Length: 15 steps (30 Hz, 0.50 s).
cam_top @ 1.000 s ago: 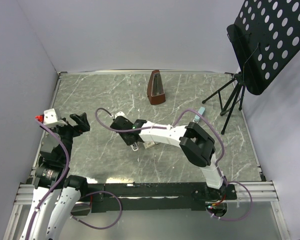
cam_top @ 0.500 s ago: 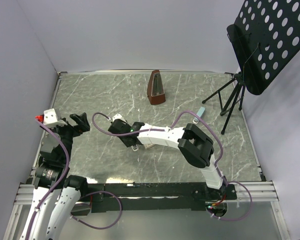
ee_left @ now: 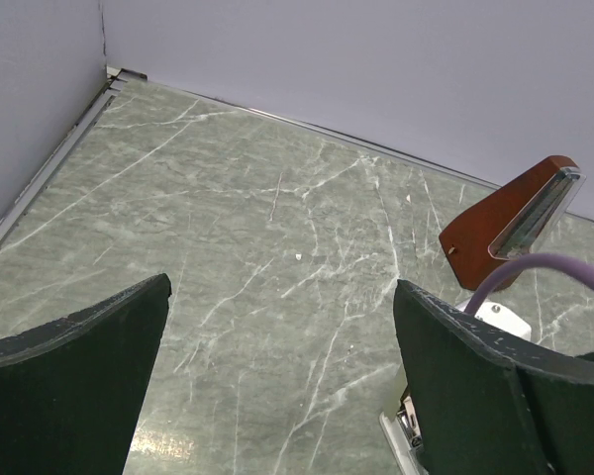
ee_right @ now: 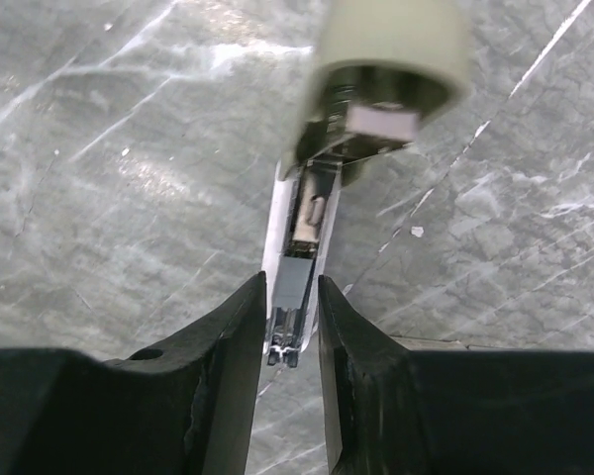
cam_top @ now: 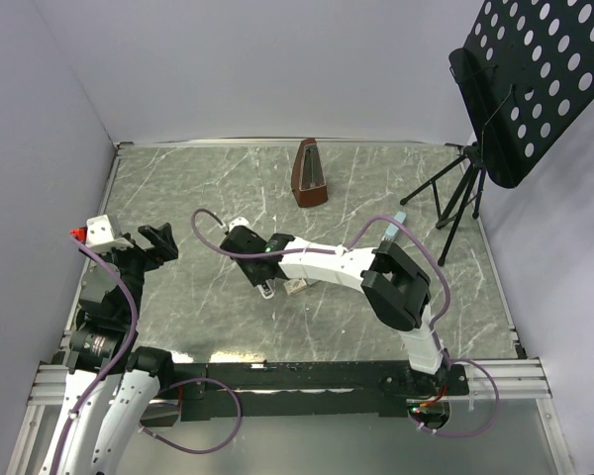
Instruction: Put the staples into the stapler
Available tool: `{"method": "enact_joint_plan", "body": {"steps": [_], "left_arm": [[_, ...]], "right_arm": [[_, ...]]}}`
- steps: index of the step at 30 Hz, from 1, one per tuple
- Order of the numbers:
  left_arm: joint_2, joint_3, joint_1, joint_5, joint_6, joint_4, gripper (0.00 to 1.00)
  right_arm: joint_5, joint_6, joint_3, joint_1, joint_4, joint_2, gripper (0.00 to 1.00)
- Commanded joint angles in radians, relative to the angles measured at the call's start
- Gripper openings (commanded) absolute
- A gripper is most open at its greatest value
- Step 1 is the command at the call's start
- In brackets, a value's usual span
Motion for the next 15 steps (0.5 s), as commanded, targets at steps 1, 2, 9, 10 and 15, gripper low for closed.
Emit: {"method": "enact_joint_plan", "body": {"steps": [1,2,9,10,15], "left_arm": [[-0.001,-0.001,0.006,0.006,0.001,0.036,1.00],[-0.001,-0.001,0.006,0.006,0.001,0.036,0.99],[-0.001,-0.001,0.006,0.007,0.001,0.038,0.99],[-0.001,-0.001,0.006,0.007,0.001,0.038,0.99],[-0.001,-0.001,0.006,0.010,0.001,0.039,0.99]], "right_arm": [[-0.030,0.043,-0.003,-0.017,-0.014,-0.042,0.35],[-0.028,0.045,0.000,-0.018,-0.017,-0.031,0.35],[-0.039,0.051,0.011,-0.021,-0.014,-0.004,0.35],[-0.045,0.051,0.014,-0.021,-0.014,-0.001,0.35],[-0.057,0.054,0.017,-0.024,-0.010,0.015,0.36]]}}
